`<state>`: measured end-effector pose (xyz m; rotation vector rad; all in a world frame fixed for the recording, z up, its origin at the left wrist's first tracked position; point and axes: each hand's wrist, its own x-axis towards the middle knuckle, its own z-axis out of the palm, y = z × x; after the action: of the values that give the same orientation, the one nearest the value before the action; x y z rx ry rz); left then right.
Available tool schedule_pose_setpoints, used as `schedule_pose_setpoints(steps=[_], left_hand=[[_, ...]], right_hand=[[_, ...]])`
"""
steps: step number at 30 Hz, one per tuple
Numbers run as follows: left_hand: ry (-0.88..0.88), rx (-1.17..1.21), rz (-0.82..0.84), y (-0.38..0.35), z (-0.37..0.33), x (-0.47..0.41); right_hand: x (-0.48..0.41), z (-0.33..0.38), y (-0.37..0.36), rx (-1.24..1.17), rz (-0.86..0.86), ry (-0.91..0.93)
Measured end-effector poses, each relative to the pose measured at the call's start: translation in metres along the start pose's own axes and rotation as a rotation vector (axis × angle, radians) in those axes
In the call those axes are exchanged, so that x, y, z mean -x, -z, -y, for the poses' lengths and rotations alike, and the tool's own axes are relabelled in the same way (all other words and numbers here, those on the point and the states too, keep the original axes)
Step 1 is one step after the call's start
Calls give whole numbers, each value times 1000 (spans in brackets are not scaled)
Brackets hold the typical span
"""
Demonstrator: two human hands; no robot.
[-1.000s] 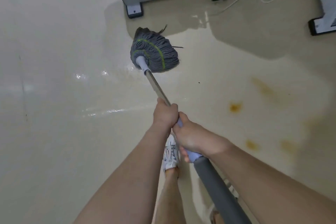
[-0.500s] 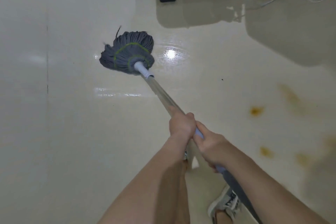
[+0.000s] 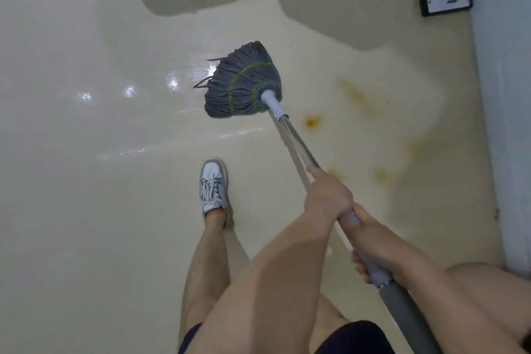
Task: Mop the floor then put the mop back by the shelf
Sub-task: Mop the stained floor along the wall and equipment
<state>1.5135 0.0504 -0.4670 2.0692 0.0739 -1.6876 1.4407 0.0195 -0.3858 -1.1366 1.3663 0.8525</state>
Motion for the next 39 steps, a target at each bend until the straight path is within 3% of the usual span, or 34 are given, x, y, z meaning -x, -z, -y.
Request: schedule_pose_setpoints(steps=[5,8,11,15,22,27,34,37,39], left_hand=[[-22,268,-151,-13,29,-8],[16,448,-224,-9,48,-13],[78,589,-197,-8,64,-15],[113,635,-149,4,90,-7],[29,539,-309,67,149,8],[-7,624,-445,132,193,4],[160,796,-479,220,263,-11],[259,692,-508,248,278,-33],[338,600,-433,250,273,-50]], right_hand=[[-30,-16,-11,50,15,154],[-44,-17,-26,-51,80,145],[-54,-24,-38,-81,92,143],[-64,-34,-72,148,3,193],[-53,-7,-148,420,128,216],[-62,32,-217,775,140,303],[-59,76,-307,1202,180,404],[-53,97,-316,1322,196,449],[-51,103,-306,1320,170,458]])
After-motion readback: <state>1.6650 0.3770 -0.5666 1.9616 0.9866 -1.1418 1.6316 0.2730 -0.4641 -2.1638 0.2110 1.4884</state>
